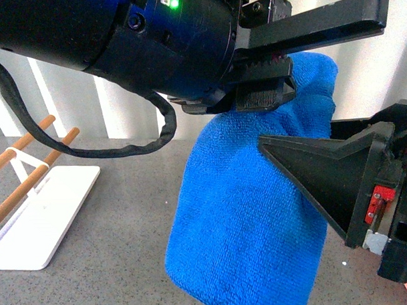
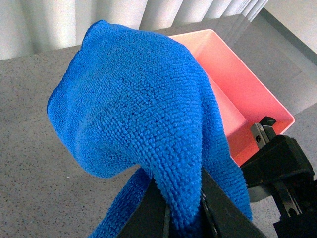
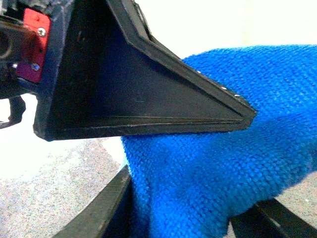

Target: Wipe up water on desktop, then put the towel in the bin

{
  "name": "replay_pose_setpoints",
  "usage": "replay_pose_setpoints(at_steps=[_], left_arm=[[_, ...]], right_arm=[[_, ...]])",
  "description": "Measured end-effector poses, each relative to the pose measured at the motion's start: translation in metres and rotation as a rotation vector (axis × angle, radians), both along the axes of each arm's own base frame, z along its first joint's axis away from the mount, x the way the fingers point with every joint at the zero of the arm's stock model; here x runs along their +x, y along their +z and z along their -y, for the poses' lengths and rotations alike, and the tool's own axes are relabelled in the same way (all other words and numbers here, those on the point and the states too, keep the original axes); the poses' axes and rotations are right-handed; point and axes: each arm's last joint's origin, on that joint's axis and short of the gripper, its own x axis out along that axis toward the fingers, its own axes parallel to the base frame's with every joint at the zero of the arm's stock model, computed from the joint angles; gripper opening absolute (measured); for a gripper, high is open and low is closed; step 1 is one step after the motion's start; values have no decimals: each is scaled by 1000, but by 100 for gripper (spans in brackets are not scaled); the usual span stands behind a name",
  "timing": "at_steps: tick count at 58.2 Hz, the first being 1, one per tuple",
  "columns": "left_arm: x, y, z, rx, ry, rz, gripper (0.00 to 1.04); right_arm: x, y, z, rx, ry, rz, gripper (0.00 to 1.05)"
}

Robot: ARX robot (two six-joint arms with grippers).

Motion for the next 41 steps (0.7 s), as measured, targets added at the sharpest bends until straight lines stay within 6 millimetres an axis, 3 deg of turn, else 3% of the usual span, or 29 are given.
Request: replay_pose_setpoints(at_steps=[15,32,41], left_arm=[[0,1,-2,-10,3,-19,6],[-1,4,-3,-12,0,-19,6],[2,12,-13,-32,-1,-13,33]], right_arm=[[1,0,3,2,-9,0,10],[1,2,9,6,-21,-2,6],[3,3,16,5,-65,-5,6]])
